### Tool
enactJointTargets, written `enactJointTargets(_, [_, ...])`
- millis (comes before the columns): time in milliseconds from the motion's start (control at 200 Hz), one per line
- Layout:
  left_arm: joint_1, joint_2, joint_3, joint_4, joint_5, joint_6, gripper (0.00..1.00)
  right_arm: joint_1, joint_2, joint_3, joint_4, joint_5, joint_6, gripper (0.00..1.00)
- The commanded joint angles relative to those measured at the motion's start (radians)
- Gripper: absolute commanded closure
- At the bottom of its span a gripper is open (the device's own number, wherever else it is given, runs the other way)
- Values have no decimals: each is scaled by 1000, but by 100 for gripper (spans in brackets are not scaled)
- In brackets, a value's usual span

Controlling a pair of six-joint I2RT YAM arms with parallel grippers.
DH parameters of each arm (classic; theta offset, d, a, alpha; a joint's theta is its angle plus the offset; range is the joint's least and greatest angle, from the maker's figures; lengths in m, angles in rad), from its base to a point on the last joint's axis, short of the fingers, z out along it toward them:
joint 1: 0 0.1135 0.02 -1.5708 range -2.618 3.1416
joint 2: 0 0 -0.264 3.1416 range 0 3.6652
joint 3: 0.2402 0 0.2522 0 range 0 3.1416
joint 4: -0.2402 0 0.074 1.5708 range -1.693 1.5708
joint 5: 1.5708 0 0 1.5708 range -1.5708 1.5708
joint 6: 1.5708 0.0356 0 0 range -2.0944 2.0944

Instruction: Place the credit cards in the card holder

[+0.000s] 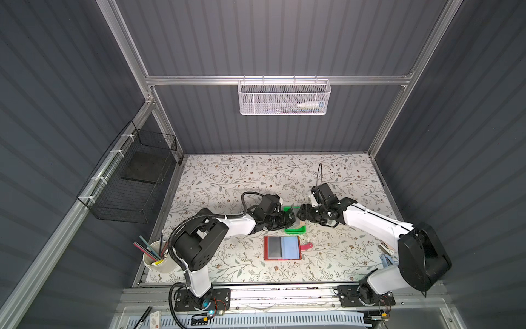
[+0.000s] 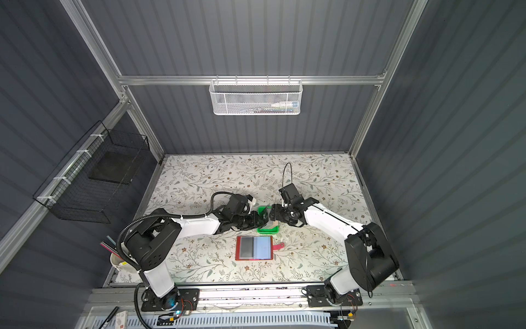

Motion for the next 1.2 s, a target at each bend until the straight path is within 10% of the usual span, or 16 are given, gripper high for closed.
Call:
enactJointTargets(0, [7, 20, -9, -1, 10, -4, 82, 4, -24, -17, 33, -62, 53, 50])
enactJointTargets(235, [8, 17, -12, 3, 12, -7, 82, 25, 34, 7, 56, -79, 70, 69])
enactJointTargets(1196, [7, -38, -52, 53, 13, -32, 82, 77, 123, 45, 57, -10, 94, 94])
